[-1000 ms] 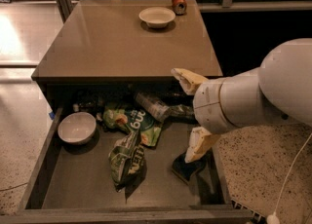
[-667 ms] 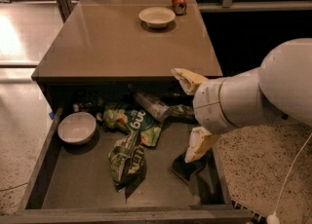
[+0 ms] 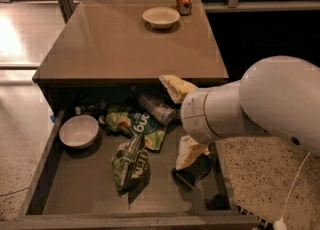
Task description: Pick green jalapeno chip bag from top drawer and place on counter
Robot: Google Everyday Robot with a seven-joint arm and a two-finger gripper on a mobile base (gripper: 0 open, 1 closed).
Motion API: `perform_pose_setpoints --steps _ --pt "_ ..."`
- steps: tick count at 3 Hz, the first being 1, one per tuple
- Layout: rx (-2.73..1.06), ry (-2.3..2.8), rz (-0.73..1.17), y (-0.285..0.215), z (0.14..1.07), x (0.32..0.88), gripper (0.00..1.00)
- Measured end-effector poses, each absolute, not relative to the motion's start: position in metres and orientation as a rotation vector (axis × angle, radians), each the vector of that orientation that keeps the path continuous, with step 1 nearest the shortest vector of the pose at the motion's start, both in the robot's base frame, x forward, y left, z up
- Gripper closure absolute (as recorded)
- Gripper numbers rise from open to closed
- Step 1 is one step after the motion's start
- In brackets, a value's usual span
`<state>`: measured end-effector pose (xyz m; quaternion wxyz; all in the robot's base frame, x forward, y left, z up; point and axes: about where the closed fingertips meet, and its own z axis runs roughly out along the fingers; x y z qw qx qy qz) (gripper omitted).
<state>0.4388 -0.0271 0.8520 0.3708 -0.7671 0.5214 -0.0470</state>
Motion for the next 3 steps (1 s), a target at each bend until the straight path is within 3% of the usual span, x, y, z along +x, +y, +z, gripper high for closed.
perform_pose_setpoints --steps 1,3 --pt "-1.948 1.252 -0.107 0.0078 0.8349 0.4277 0.00" --pt "-1.926 1.242 -0.134 0.0135 0.8318 0.4319 0.00"
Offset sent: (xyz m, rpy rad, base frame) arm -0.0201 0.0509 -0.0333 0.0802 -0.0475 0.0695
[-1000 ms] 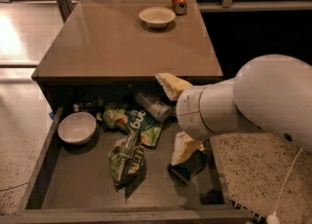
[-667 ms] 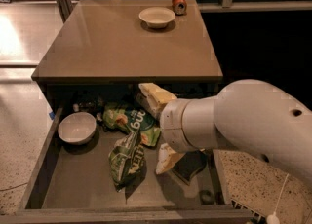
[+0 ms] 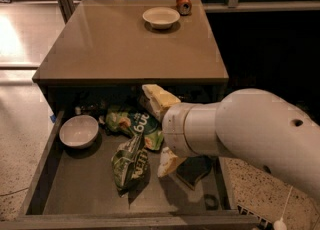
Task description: Pick green jalapeno chip bag from top drawer and place on counter
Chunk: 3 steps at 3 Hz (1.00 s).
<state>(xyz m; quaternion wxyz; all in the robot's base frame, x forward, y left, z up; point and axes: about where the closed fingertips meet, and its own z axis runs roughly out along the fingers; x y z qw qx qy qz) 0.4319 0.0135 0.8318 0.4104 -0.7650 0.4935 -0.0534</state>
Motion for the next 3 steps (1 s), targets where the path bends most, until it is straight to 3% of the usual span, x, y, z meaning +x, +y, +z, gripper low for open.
perform_pose_setpoints --steps 3 --pt "-1.808 1.191 -0.173 0.047 0.819 0.461 0.00"
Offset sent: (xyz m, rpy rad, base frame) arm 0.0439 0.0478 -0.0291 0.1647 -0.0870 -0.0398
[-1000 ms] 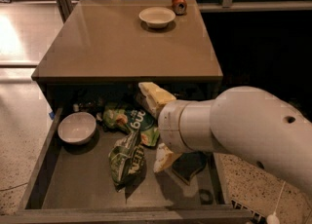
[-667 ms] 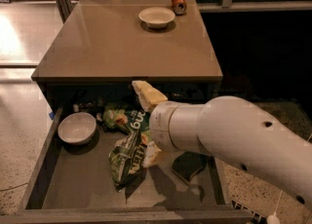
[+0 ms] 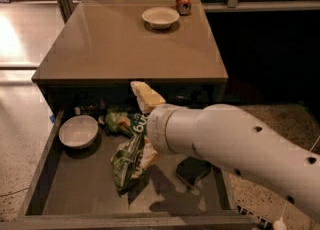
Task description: Pick green jalapeno chip bag from top drawer and place on counter
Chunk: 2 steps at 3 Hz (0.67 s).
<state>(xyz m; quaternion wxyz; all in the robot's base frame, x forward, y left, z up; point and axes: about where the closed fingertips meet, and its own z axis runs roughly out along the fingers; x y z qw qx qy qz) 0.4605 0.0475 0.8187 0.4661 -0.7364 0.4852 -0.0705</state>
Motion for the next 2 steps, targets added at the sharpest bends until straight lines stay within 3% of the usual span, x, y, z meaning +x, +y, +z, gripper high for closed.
perform_pose_setpoints --steps 2 --pt "-1.862 1.137 -0.266 0.0534 0.8098 0.4530 0.00"
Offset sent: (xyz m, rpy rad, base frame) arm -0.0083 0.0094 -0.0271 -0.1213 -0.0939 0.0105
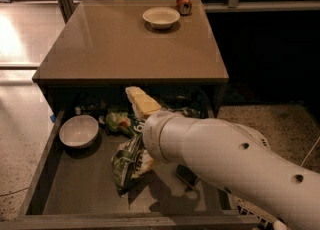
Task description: Pick green jalapeno chip bag from top drawer and place on counter
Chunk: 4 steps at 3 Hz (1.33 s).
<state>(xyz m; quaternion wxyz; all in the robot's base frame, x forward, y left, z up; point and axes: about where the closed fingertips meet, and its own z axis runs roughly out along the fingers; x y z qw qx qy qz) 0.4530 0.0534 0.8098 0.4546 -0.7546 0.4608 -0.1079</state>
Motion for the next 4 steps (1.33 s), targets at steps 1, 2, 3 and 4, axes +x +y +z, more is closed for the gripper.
perform_pose_setpoints --steps 1,2,3,4 --pt "-1.870 1.125 -0.294 0.054 0.810 0.452 0.00" --pt "-1.870 1.125 -0.294 0.054 0.810 0.452 0.00" --pt "-1.855 1.131 -0.274 0.064 0.798 0.446 0.00" --pt "-1.844 1.143 -0.231 0.077 0.779 0.436 0.00"
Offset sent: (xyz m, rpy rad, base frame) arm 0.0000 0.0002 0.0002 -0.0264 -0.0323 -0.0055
